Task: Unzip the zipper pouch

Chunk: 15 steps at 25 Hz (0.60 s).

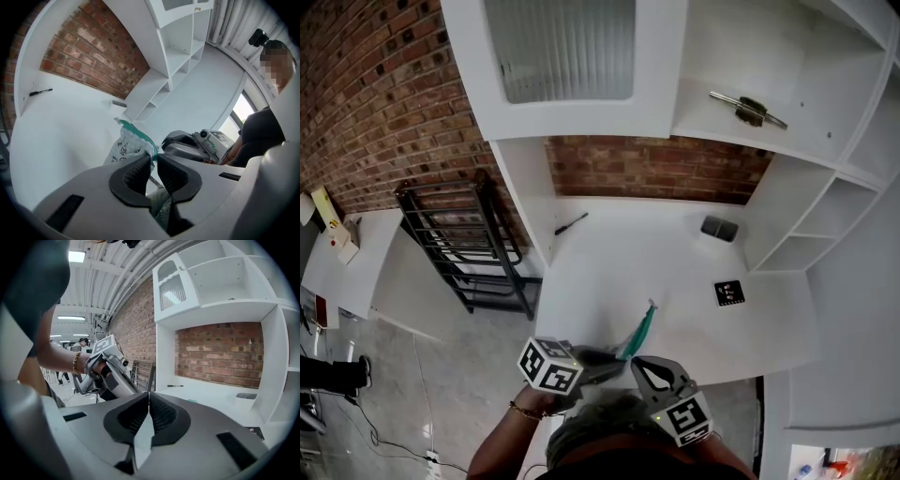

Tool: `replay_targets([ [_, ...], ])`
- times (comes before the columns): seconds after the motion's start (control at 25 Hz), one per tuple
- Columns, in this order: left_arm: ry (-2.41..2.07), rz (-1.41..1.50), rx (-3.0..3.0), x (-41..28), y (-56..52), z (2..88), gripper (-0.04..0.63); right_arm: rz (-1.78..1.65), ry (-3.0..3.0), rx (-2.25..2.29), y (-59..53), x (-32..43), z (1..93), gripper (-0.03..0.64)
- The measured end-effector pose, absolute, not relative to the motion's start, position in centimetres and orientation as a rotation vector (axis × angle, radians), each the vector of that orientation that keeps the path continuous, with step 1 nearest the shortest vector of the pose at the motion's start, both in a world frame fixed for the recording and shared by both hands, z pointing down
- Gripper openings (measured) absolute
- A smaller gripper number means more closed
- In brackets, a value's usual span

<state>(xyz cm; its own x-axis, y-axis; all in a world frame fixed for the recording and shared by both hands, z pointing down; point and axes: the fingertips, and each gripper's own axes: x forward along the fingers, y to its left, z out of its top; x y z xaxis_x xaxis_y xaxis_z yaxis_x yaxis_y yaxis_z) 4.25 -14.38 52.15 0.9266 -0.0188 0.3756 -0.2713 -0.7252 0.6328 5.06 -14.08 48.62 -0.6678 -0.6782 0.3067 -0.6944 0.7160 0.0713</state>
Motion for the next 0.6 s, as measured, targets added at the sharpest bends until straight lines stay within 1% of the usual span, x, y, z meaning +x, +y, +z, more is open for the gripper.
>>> replay_targets([
  [0.28,-0.236,0.396,2.339,3.9,-15.1,51.8,0.044,0.036,-2.594,1.101,-15.1,4.7,48.4,0.006],
  [0.48,-0.261,0.346,2.313,4.2,-16.1,51.9,0.044,-0.112,-2.473,1.122,-15.9,4.8,48.4,0.007],
  [0.6,-0.278,0.35,2.311,4.5,-16.6,52.0,0.044,-0.102,-2.457,1.152,-16.4,5.2,48.5,0.007],
])
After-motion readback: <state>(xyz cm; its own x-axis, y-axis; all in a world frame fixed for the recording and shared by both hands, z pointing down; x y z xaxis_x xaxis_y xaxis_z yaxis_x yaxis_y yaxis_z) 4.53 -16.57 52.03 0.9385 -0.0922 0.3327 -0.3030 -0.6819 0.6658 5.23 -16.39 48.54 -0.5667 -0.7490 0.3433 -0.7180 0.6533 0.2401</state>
